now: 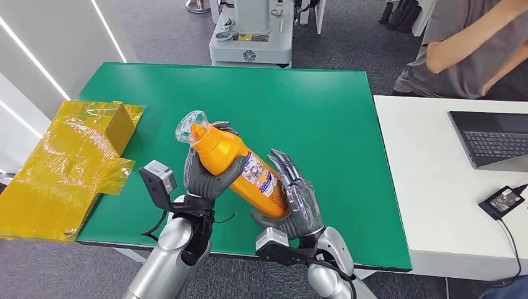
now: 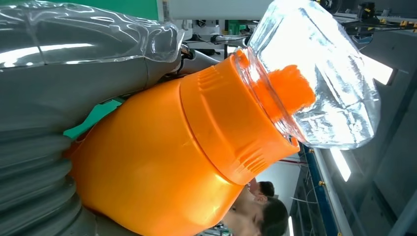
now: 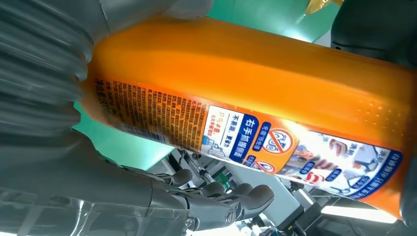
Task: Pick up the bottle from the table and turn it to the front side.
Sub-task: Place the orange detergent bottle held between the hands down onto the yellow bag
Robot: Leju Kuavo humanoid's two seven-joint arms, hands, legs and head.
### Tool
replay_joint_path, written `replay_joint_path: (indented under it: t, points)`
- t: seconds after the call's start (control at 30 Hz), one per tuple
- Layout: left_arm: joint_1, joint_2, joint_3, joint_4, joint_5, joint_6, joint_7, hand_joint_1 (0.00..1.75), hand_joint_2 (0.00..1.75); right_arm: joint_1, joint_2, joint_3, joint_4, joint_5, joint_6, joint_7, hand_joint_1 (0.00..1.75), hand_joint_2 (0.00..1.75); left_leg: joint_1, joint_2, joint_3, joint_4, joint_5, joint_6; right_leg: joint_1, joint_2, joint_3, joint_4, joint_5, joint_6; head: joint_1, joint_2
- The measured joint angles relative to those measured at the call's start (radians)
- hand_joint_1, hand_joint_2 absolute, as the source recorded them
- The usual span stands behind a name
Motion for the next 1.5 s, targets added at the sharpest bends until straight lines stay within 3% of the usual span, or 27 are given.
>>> replay_joint_path:
  t: [0.47,0.8,1.0,1.3,1.5]
  points:
    - [0.006,0.000,0.000,0.001,-0.002,0.013,0.000,1.75,1.75,0.025,0.000,0.002,-0.043,-0.033,-0.037,-0.003,0.00,1.75,0.000,0.000,0.000,0.000,0.000,0.000,0.000,0.000,0.000,0.000,0.000,0.000,0.000,0.000]
    - [-0.003,0.016,0.019,0.005,-0.109,0.151,-0.015,1.75,1.75,0.088,0.011,-0.002,-0.216,-0.228,-0.221,-0.157,0.00,1.75,0.000,0.000,0.000,0.000,0.000,0.000,0.000,0.000,0.000,0.000,0.000,0.000,0.000,0.000]
    - [-0.019,0.071,0.059,-0.065,-0.355,0.327,-0.046,1.75,1.75,0.115,0.017,-0.002,-0.324,-0.291,-0.263,-0.185,0.00,1.75,0.000,0.000,0.000,-0.001,0.000,0.000,0.000,0.000,0.000,0.001,0.000,0.000,0.000,0.000]
    - [-0.044,0.158,0.085,-0.139,-0.632,0.457,-0.024,1.75,1.75,0.134,0.020,-0.001,-0.373,-0.311,-0.259,-0.199,0.00,1.75,0.000,0.000,0.000,-0.001,0.000,0.000,0.000,0.000,0.000,0.001,0.000,0.000,0.000,0.000]
    - [-0.074,0.243,0.085,-0.153,-0.960,0.473,0.094,1.75,1.75,0.141,0.020,-0.001,-0.392,-0.318,-0.241,-0.193,0.00,1.75,0.000,0.000,0.000,-0.001,0.000,0.000,0.000,0.000,0.000,0.000,0.000,0.000,0.000,0.000]
